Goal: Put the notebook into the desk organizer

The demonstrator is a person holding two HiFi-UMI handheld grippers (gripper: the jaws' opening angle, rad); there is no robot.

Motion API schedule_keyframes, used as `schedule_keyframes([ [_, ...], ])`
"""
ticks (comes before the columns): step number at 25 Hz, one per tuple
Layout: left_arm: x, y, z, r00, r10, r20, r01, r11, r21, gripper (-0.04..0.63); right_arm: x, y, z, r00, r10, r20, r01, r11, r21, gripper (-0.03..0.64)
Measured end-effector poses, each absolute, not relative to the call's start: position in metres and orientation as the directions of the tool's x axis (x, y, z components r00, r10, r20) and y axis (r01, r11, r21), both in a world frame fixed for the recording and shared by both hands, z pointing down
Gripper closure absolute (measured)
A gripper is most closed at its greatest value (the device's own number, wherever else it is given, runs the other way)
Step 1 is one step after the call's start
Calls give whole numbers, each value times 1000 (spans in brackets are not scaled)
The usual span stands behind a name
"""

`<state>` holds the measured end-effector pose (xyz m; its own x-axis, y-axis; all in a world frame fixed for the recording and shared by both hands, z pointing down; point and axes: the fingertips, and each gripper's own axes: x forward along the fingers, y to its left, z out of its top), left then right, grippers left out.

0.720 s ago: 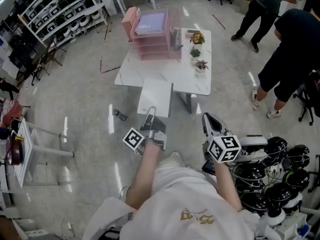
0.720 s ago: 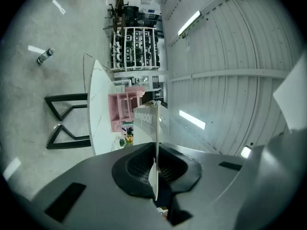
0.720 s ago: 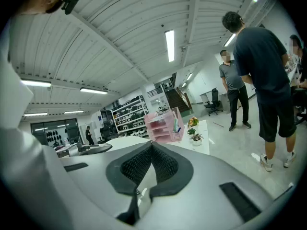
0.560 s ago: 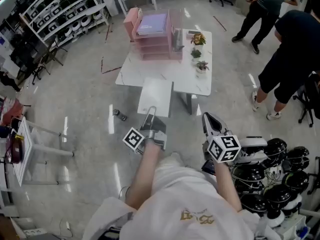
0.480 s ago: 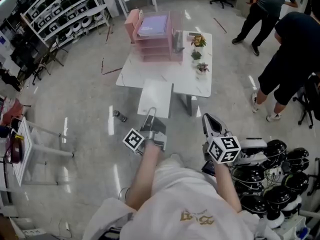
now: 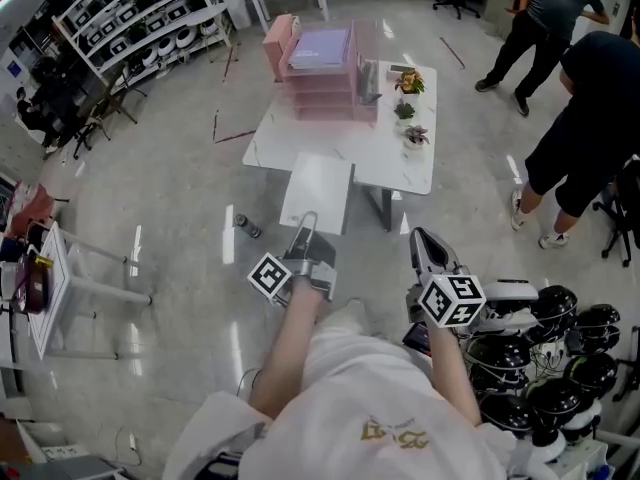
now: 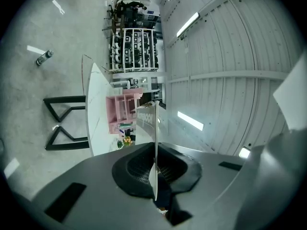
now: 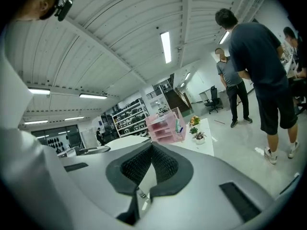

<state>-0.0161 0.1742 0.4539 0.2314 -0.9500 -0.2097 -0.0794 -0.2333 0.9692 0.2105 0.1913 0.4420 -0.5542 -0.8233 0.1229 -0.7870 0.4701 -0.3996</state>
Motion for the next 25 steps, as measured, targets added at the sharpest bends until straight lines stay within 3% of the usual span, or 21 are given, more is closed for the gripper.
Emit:
schedule_keyframes([
  [11, -38, 136, 459, 228, -949, -216, -61, -235, 970, 566, 195, 150, 450, -543, -828, 142, -799, 457, -390, 606],
  [25, -116, -53, 476, 248, -947, -203, -3, -211, 978, 565, 130, -26, 464, -487, -846, 215, -840, 387, -380, 606],
])
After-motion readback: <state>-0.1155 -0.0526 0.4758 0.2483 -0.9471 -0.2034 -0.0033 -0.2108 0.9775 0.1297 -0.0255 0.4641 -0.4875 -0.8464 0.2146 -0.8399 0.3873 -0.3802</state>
